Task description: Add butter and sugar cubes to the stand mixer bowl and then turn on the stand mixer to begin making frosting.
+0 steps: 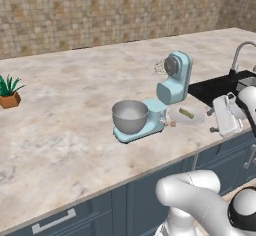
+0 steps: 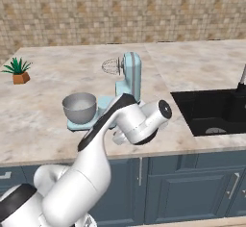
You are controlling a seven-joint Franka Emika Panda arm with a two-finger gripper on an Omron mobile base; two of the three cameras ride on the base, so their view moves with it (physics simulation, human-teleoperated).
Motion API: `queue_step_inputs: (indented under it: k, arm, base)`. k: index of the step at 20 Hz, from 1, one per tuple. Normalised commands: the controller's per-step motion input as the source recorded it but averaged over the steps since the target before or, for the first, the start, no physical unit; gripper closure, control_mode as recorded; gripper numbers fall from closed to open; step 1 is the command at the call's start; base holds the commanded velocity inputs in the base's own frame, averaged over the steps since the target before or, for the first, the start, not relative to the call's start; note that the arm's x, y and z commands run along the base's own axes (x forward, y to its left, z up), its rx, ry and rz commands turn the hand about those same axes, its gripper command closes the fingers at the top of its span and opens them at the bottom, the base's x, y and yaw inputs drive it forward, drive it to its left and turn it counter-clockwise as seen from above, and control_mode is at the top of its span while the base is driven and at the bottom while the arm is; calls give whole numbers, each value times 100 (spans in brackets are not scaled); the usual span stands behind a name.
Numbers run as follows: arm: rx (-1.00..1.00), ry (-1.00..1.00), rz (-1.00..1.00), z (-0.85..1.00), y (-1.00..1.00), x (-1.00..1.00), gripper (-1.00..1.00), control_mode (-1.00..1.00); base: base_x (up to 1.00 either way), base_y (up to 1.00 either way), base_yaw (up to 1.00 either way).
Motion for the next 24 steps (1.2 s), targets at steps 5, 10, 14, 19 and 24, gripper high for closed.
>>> queue_step_inputs:
  k: [5, 10, 14, 19, 24]
  arm:
    - [0, 0, 0, -18, 5, 22, -100, -100]
    - [0, 0, 0, -18, 6, 35, -100, -100]
    - [0, 0, 0, -12, 0, 44, -100, -100]
    - [1, 0, 0, -14, 0, 34, -100, -100]
    - [0, 0, 0, -14, 0, 28, -100, -100]
  base:
    - [0, 0, 0]
    - [0, 0, 0]
    - [0, 0, 0]
    - [0, 0, 0]
    - [0, 0, 0]
